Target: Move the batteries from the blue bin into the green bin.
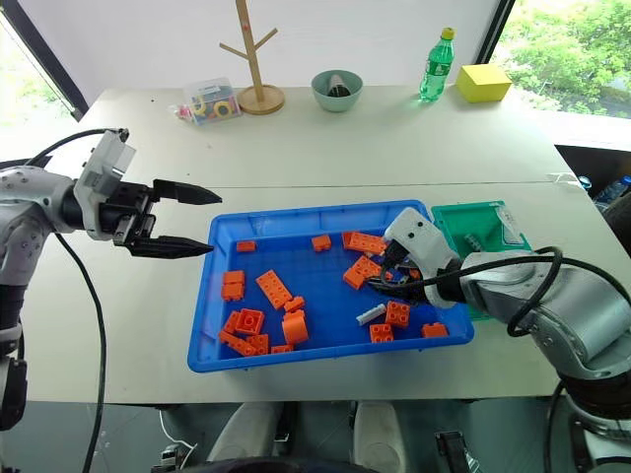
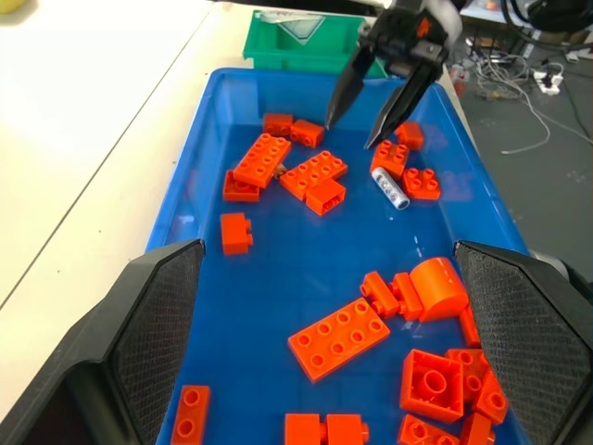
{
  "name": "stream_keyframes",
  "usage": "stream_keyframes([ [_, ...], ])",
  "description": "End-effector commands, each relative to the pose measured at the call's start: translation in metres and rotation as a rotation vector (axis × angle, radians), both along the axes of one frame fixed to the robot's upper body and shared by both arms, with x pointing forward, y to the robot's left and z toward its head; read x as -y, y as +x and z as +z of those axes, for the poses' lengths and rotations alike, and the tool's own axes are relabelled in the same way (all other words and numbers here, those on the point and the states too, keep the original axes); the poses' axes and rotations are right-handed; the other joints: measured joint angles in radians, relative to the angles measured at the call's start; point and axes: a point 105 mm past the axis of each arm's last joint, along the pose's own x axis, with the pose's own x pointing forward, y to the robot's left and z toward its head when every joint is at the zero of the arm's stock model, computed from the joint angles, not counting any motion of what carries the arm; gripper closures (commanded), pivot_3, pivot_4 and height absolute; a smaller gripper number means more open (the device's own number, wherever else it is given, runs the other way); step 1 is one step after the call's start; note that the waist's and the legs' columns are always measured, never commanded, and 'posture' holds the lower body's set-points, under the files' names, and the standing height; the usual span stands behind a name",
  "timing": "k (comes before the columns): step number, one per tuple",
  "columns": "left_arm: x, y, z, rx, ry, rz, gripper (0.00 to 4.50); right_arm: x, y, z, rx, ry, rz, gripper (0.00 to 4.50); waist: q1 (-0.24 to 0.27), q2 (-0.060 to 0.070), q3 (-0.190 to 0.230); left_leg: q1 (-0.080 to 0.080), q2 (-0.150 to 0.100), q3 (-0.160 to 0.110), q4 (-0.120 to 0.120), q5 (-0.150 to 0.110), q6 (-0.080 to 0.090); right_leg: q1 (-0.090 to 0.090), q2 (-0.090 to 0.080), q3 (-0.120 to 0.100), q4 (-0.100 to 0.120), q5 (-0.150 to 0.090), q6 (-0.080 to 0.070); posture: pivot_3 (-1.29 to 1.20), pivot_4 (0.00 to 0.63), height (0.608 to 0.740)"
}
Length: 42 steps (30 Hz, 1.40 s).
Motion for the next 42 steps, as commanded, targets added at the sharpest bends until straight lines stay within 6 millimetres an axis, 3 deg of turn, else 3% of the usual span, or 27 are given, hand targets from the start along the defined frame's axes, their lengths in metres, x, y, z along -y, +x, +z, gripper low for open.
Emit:
stream_keyframes([
  [1,0.001,0.000,0.011,0.055,0.002,-0.010,0.00,-0.007,-0.001,0.014,0.124,-0.037,0.191,2.00,0.000,0.000,0.000,0.000,0.000,0.000,0.000,0.000,0.000,0.000,0.000,0.000,0.000,0.000,0.000,0.00,0.150,0.703],
  [11,0.001,0.000,0.012,0.063,0.002,-0.006,0.00,-0.010,-0.005,-0.007,0.191,-0.244,0.598,2.00,-0.001,0.000,0.000,0.000,0.000,0.000,0.000,0.000,0.000,0.000,0.000,0.000,0.000,0.000,0.000,0.00,0.150,0.703],
  [17,0.000,0.000,0.013,0.068,0.003,0.002,0.00,-0.003,-0.002,-0.028,0.153,-0.356,0.714,2.00,0.000,0.000,0.000,0.000,0.000,0.000,0.000,0.000,0.000,0.000,-0.001,0.000,0.000,0.000,0.000,0.00,0.150,0.703],
  [30,0.000,0.000,0.016,0.073,0.010,0.009,0.00,0.006,0.009,-0.055,0.171,-0.497,0.786,2.00,0.000,0.000,0.000,0.000,0.000,0.000,0.000,0.000,-0.001,0.000,-0.001,0.000,0.000,0.000,0.000,0.00,0.150,0.703],
  [39,0.001,0.001,0.018,0.079,0.007,0.006,0.00,0.001,0.013,-0.061,0.192,-0.506,0.816,2.00,-0.001,0.000,0.000,0.001,0.000,0.000,0.000,0.000,-0.001,0.000,0.000,0.000,0.001,0.000,0.000,0.00,0.150,0.703],
  [42,0.002,0.001,0.019,0.080,0.006,0.007,0.00,-0.002,0.011,-0.058,0.190,-0.480,0.811,3.27,-0.002,0.000,0.000,0.002,0.000,0.000,0.000,0.000,-0.001,0.000,0.000,0.000,0.001,0.000,0.000,0.00,0.150,0.703],
])
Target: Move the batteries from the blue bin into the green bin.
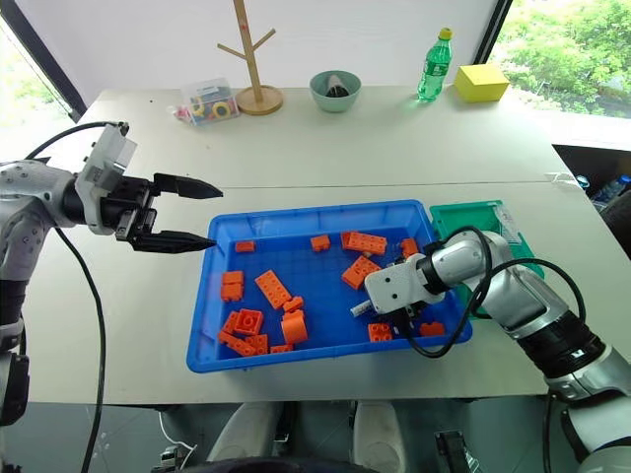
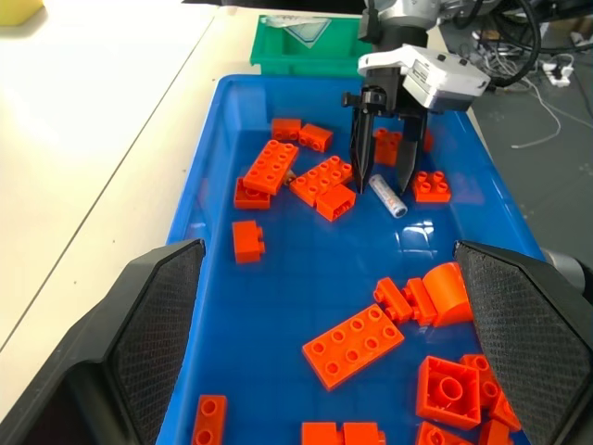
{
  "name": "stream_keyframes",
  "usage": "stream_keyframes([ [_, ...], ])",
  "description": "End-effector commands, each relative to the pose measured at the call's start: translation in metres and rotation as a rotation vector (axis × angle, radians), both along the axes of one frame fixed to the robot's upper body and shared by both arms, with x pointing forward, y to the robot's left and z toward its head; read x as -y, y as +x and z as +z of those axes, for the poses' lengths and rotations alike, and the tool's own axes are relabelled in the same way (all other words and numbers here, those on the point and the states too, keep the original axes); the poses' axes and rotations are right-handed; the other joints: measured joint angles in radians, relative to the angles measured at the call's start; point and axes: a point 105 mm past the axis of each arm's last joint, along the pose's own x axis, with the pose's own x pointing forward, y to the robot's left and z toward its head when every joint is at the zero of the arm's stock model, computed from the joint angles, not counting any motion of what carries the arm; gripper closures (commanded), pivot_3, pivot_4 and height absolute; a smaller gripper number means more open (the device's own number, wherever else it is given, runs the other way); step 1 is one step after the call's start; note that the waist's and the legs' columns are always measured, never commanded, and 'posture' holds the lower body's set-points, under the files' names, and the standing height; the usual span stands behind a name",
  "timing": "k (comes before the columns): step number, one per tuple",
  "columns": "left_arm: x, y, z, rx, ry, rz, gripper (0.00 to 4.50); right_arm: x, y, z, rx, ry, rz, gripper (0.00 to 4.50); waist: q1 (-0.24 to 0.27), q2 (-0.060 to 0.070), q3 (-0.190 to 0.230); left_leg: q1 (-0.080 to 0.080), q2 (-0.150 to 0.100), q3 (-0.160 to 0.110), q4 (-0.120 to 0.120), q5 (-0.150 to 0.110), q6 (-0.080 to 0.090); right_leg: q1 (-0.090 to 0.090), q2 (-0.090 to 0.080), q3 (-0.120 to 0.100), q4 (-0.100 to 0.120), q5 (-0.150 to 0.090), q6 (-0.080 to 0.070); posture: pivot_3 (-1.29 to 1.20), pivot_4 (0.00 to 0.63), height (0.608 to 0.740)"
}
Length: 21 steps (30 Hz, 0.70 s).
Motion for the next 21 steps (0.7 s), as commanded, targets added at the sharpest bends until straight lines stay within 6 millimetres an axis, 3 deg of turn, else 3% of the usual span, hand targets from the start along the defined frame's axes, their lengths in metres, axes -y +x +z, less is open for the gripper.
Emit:
stream_keyframes([
  [1,0.000,-0.001,0.013,0.052,-0.001,0.000,0.00,0.000,-0.001,0.002,-0.010,0.012,-0.021,3.81,0.002,0.000,0.000,0.000,0.000,0.000,0.000,0.000,0.000,0.000,0.000,0.000,0.000,0.000,0.000,0.00,0.150,0.703],
  [3,0.000,-0.001,0.013,0.052,-0.001,0.001,0.00,0.000,-0.003,0.005,-0.024,0.030,-0.034,4.48,0.002,0.000,0.000,0.000,0.000,0.000,0.000,0.000,0.000,0.000,0.000,0.000,0.000,0.000,0.000,0.00,0.150,0.703],
  [10,0.002,-0.001,0.013,0.053,-0.002,-0.001,0.00,-0.003,-0.008,0.031,-0.086,0.162,-0.125,4.47,0.003,0.000,0.000,0.000,0.000,0.000,0.000,0.000,0.000,0.000,0.000,0.000,0.000,0.000,0.000,0.00,0.150,0.703],
  [14,0.003,-0.001,0.012,0.050,0.002,-0.011,0.00,0.012,0.005,0.084,-0.017,0.312,-0.286,4.47,0.004,0.000,0.000,0.000,0.000,0.000,0.000,0.000,0.000,0.000,-0.001,0.000,0.000,0.000,0.000,0.00,0.150,0.703],
  [18,0.003,-0.001,0.011,0.047,0.006,-0.017,0.00,0.058,0.019,0.129,0.108,0.390,-0.533,4.47,0.007,0.000,0.000,-0.001,0.000,0.000,0.000,0.000,0.000,0.000,-0.001,0.000,0.000,0.000,0.000,0.00,0.150,0.703],
  [21,0.003,0.000,0.010,0.045,0.005,-0.021,0.00,0.102,0.012,0.135,0.156,0.333,-0.674,4.47,0.019,0.000,0.000,-0.002,0.000,0.000,0.000,0.000,0.000,0.000,-0.001,0.000,-0.001,0.000,0.000,0.00,0.150,0.703],
])
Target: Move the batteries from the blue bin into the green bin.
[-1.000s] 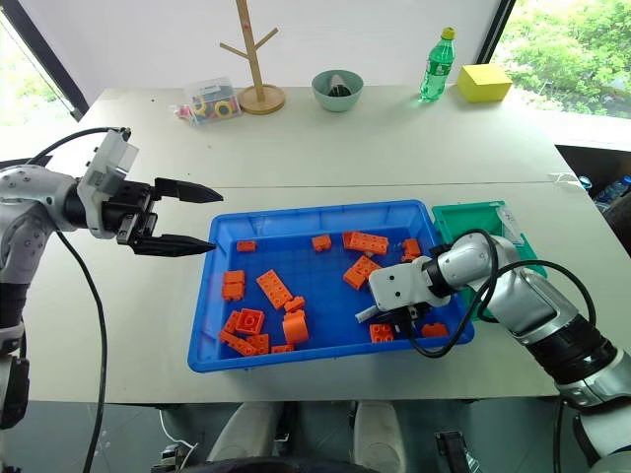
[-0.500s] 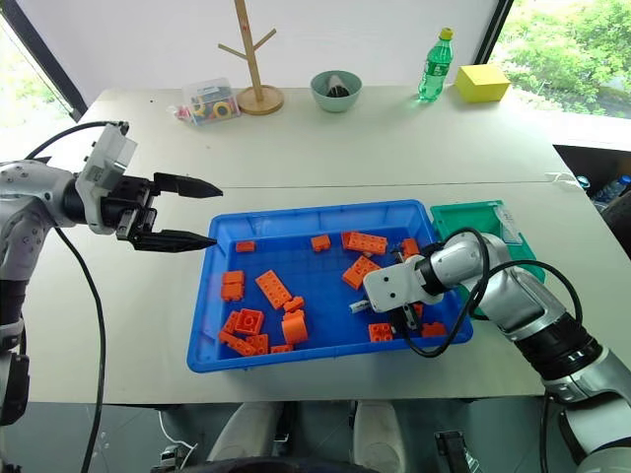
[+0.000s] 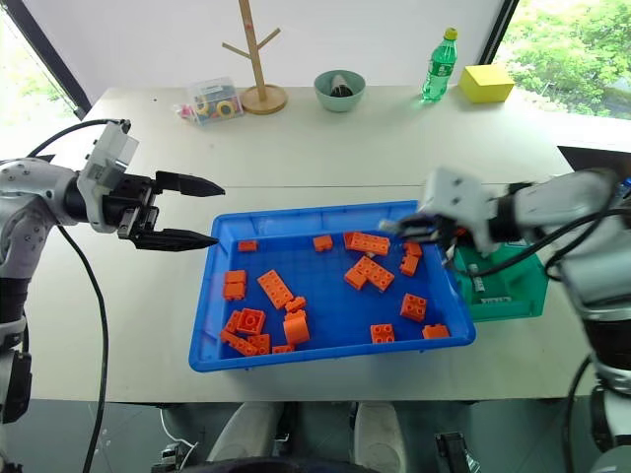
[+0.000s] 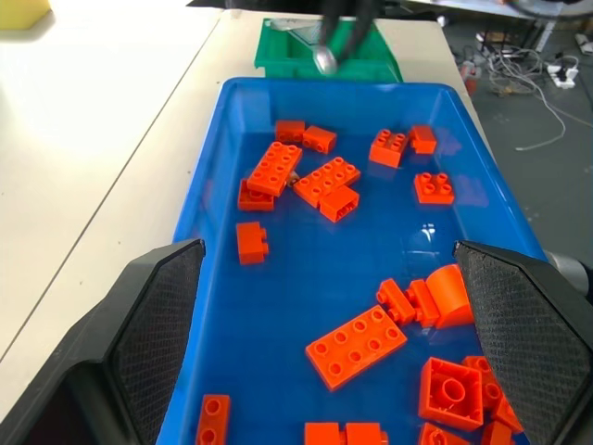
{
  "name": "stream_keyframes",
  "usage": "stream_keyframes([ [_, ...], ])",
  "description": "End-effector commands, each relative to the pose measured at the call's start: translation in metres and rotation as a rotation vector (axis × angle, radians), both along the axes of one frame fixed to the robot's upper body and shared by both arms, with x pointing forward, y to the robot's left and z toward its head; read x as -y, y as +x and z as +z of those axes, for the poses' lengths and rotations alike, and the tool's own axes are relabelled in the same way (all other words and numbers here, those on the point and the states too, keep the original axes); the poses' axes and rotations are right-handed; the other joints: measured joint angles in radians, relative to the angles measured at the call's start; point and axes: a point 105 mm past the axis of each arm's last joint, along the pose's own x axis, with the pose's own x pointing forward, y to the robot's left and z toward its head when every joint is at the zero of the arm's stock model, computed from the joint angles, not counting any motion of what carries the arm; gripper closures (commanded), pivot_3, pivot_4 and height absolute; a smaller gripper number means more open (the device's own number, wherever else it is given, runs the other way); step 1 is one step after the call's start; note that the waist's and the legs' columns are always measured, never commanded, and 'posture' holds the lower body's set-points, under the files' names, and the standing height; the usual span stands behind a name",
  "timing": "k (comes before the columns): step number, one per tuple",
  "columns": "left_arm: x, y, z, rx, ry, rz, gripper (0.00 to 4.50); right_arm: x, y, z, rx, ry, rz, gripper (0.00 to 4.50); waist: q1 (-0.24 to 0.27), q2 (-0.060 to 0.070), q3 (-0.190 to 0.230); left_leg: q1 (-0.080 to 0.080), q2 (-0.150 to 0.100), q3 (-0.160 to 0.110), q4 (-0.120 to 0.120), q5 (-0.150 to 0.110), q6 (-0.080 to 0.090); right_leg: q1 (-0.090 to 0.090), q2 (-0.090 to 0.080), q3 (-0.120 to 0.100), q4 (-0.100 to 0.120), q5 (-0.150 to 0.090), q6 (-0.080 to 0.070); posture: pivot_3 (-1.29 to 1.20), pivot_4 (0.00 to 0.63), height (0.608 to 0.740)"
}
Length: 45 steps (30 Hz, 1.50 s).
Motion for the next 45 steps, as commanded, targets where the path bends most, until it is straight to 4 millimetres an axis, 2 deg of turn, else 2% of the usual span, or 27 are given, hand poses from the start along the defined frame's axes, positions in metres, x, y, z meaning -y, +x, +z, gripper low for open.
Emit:
stream_keyframes([
  [1,0.000,-0.001,0.008,0.039,0.008,-0.009,0.00,0.041,-0.011,0.012,0.018,-0.025,-0.133,4.47,0.010,0.000,0.000,0.000,0.000,0.000,0.000,0.000,0.000,0.000,0.000,0.000,0.000,0.000,0.000,0.00,0.150,0.703],
  [4,0.001,0.000,0.007,0.038,0.007,-0.015,0.00,0.063,-0.018,0.004,0.002,-0.046,-0.210,4.47,0.011,0.000,0.000,0.000,0.000,0.001,0.000,0.000,0.000,0.000,0.000,0.000,0.000,0.000,0.000,0.00,0.150,0.703],
  [8,0.003,0.003,0.008,0.044,0.004,-0.022,0.00,0.085,-0.015,-0.011,-0.003,-0.046,-0.331,4.47,0.004,0.000,0.000,0.000,0.000,0.002,0.000,0.000,0.000,0.000,-0.001,0.001,0.000,0.000,0.000,0.00,0.150,0.703],
  [10,0.003,0.003,0.008,0.046,0.002,-0.025,0.00,0.094,-0.013,-0.018,-0.003,-0.059,-0.375,3.42,0.003,0.000,0.000,0.000,0.000,0.002,0.001,0.000,0.000,0.000,-0.001,0.001,0.000,0.000,0.000,0.00,0.150,0.703],
  [11,0.004,0.003,0.009,0.047,0.002,-0.026,0.00,0.097,-0.011,-0.021,0.008,-0.064,-0.396,3.06,0.003,0.000,0.000,0.000,0.000,0.002,0.001,0.000,0.000,0.000,-0.001,0.001,0.000,0.000,0.000,0.00,0.150,0.703],
  [14,0.003,0.004,0.009,0.051,0.002,-0.027,0.00,0.102,-0.001,-0.019,0.056,-0.057,-0.453,1.56,0.002,0.000,0.000,0.000,0.000,0.002,0.001,0.000,0.000,0.000,-0.001,0.001,0.000,0.000,0.000,0.00,0.150,0.703],
  [16,0.003,0.004,0.010,0.053,0.002,-0.025,0.00,0.100,0.002,-0.015,0.070,-0.043,-0.450,1.56,0.001,0.000,0.000,0.000,0.000,0.003,0.001,0.000,0.000,0.000,-0.001,0.001,0.000,0.000,0.000,0.00,0.150,0.703],
  [18,0.003,0.003,0.010,0.055,0.002,-0.024,0.00,0.089,0.006,-0.006,0.083,0.019,-0.430,1.56,0.000,0.001,0.000,0.000,0.000,0.002,0.001,0.000,0.000,0.000,0.000,0.001,0.000,0.000,0.000,0.00,0.150,0.703],
  [20,0.002,0.003,0.010,0.056,0.003,-0.022,0.00,0.066,0.011,0.006,0.088,0.141,-0.387,1.56,-0.006,0.001,0.000,0.000,0.000,0.002,0.001,0.000,0.000,0.000,0.000,0.001,0.000,0.000,0.000,0.00,0.150,0.703],
  [22,0.002,0.004,0.011,0.058,0.005,-0.019,0.00,0.032,0.015,0.013,0.068,0.275,-0.315,1.56,-0.015,0.001,0.000,0.000,0.001,0.002,0.001,0.000,0.000,0.000,0.000,0.001,0.001,0.000,0.000,0.00,0.150,0.703],
  [25,0.001,0.004,0.011,0.060,0.004,-0.016,0.00,-0.014,0.016,0.003,0.003,0.364,-0.213,1.56,-0.016,0.001,0.000,0.001,0.001,0.001,0.000,0.000,0.000,-0.001,0.000,0.001,0.001,0.000,0.000,0.00,0.150,0.703],
  [30,0.003,0.005,0.011,0.061,0.004,-0.019,0.00,-0.053,0.022,-0.029,-0.076,0.345,-0.130,1.56,-0.005,0.001,0.000,-0.002,-0.001,0.000,0.001,0.000,0.000,-0.001,0.000,0.000,0.000,0.000,0.000,0.00,0.150,0.703],
  [34,0.004,0.004,0.012,0.062,0.001,-0.024,0.00,-0.061,0.031,-0.049,-0.122,0.307,-0.114,1.56,-0.010,0.001,0.000,-0.002,-0.001,0.000,0.002,0.000,0.000,-0.001,-0.001,0.000,0.000,0.001,0.001,0.00,0.150,0.703],
  [40,0.003,0.004,0.011,0.065,-0.001,-0.021,0.00,-0.049,0.044,-0.075,-0.169,0.215,-0.128,1.56,-0.013,0.001,0.000,-0.002,-0.001,0.000,0.002,0.000,0.000,-0.001,0.001,0.000,0.001,0.001,0.001,0.00,0.150,0.703],
  [43,0.002,0.003,0.011,0.064,-0.002,-0.016,0.00,-0.047,0.051,-0.077,-0.168,0.210,-0.136,0.71,-0.015,0.001,0.000,-0.002,-0.001,0.001,0.002,0.000,0.000,-0.002,0.001,0.000,0.001,0.001,0.001,0.00,0.150,0.703],
  [44,0.002,0.003,0.011,0.063,-0.003,-0.015,0.00,-0.047,0.053,-0.078,-0.166,0.201,-0.132,0.26,-0.015,0.001,0.000,-0.002,-0.001,0.000,0.002,0.000,0.000,-0.002,0.001,0.000,0.001,0.001,0.001,0.00,0.150,0.703],
  [45,0.002,0.003,0.011,0.063,-0.003,-0.014,0.00,-0.047,0.053,-0.079,-0.166,0.195,-0.125,0.09,-0.015,0.001,0.000,-0.002,-0.001,0.000,0.002,0.000,0.000,-0.002,0.001,0.000,0.001,0.001,0.001,0.00,0.150,0.703],
])
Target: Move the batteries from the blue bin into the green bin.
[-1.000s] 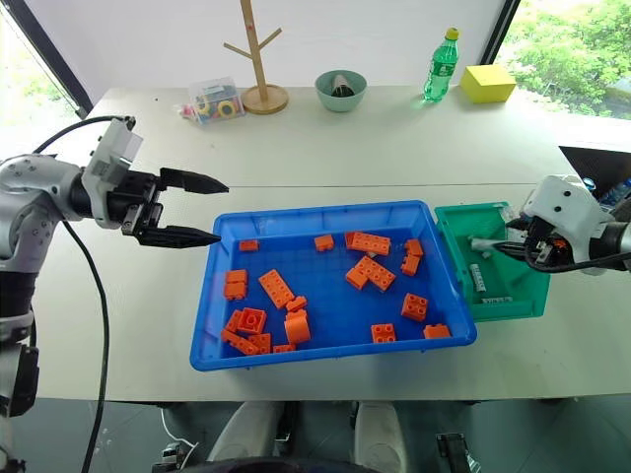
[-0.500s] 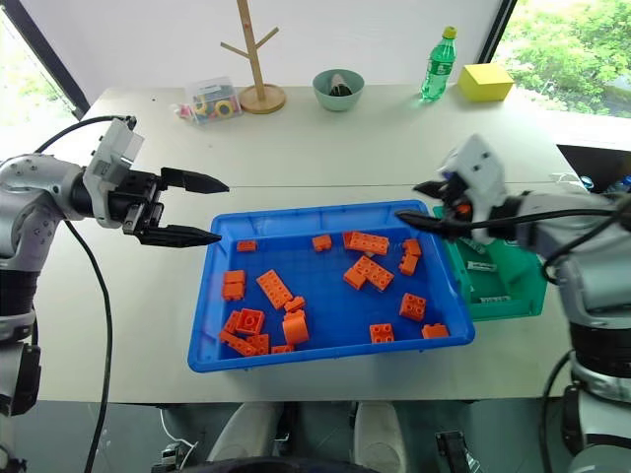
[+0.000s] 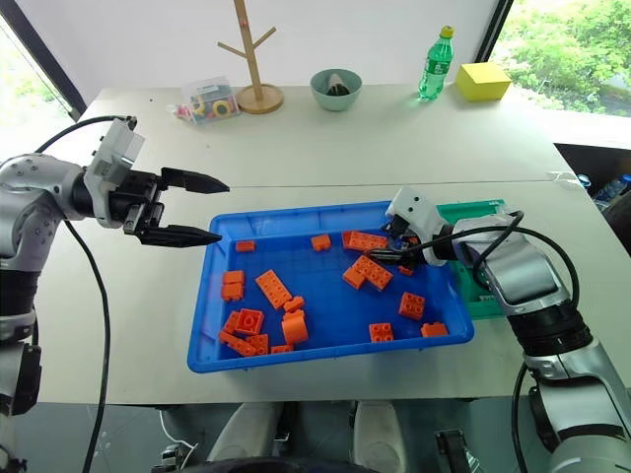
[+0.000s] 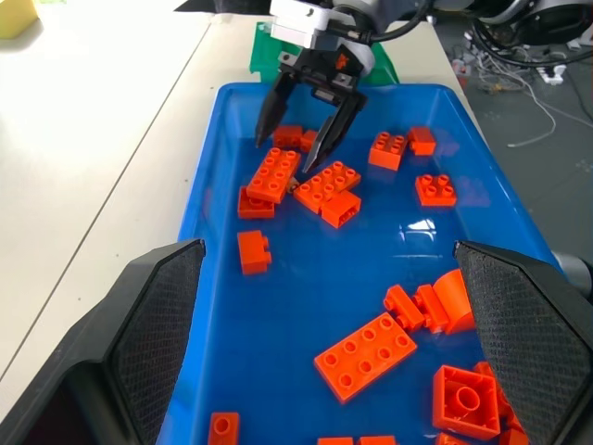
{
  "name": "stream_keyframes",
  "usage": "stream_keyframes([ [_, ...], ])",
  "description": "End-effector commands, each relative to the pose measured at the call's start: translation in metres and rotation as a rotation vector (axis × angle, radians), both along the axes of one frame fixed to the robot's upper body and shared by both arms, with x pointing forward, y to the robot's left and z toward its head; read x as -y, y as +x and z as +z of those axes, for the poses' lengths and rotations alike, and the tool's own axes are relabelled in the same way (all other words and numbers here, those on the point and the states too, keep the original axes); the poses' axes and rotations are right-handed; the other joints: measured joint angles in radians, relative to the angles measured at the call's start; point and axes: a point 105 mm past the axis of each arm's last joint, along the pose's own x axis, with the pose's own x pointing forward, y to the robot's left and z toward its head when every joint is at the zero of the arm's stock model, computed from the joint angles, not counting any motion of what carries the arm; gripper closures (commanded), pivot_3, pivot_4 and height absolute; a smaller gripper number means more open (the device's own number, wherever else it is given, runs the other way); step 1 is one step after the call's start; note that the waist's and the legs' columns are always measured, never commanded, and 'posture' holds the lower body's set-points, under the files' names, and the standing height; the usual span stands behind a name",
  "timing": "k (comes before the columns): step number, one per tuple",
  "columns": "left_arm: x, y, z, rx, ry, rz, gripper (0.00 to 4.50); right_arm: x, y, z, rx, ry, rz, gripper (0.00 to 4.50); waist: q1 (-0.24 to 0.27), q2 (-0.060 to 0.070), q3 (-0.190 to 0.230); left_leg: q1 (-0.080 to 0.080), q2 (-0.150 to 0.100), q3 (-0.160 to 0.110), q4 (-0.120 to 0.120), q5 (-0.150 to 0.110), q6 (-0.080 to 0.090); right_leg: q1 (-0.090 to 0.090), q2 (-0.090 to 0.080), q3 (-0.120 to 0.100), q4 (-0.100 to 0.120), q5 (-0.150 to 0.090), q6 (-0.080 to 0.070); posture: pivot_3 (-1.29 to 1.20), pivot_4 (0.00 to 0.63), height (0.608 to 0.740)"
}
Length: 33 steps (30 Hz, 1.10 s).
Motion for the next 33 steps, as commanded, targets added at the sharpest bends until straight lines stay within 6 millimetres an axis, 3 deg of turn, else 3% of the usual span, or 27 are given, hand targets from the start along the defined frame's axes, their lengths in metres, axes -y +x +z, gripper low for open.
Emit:
stream_keyframes([
  [1,-0.001,-0.003,0.010,0.048,-0.003,0.001,0.00,-0.005,0.005,0.010,0.050,-0.013,0.042,0.09,0.000,0.000,0.000,0.000,0.000,0.000,0.000,0.000,0.000,0.000,0.000,0.000,0.000,0.000,0.000,0.00,0.150,0.703],
  [10,-0.001,-0.002,0.011,0.051,-0.006,0.008,0.00,-0.016,0.013,0.004,0.009,0.026,0.057,0.09,0.001,0.000,0.000,0.000,0.000,0.000,0.000,0.000,0.000,0.000,0.000,0.000,0.000,0.000,0.000,0.00,0.150,0.703],
  [13,0.000,-0.002,0.011,0.052,-0.006,0.009,0.00,-0.019,0.013,0.006,0.008,0.041,0.065,0.95,0.001,0.000,0.000,0.000,0.000,0.000,0.000,0.000,0.000,0.000,0.000,0.000,0.000,0.000,0.000,0.00,0.150,0.703],
  [18,0.000,-0.001,0.012,0.053,-0.006,0.016,0.00,-0.022,0.010,0.013,0.010,0.060,0.077,3.32,0.001,0.000,0.000,0.000,0.000,0.000,0.000,0.000,0.000,0.000,0.000,0.000,0.000,0.000,0.000,0.00,0.150,0.703],
  [23,0.001,-0.001,0.012,0.053,-0.009,0.018,0.00,-0.027,0.004,0.023,0.029,0.073,0.097,3.32,0.001,0.000,0.000,0.000,0.000,0.000,0.000,0.000,0.000,0.000,0.000,0.000,0.000,0.000,0.000,0.00,0.150,0.703],
  [27,0.002,-0.001,0.011,0.053,-0.010,0.015,0.00,-0.046,-0.012,0.041,0.043,0.124,0.154,3.32,0.001,0.000,0.000,0.000,0.000,0.000,0.000,0.000,0.000,-0.001,0.000,0.000,0.001,0.000,0.000,0.00,0.150,0.703],
  [29,0.002,0.000,0.011,0.053,-0.010,0.014,0.00,-0.058,-0.023,0.040,0.005,0.155,0.170,3.32,0.001,0.000,0.000,0.000,0.000,0.000,0.000,0.000,0.000,-0.001,0.000,0.000,0.001,0.000,0.000,0.00,0.150,0.703],
  [33,0.003,0.000,0.011,0.055,-0.010,0.009,0.00,-0.079,-0.047,0.009,-0.063,0.130,0.218,1.36,0.003,0.000,0.000,0.000,0.000,-0.001,0.000,0.000,0.000,0.000,0.000,0.000,0.001,0.000,0.000,0.00,0.150,0.703],
])
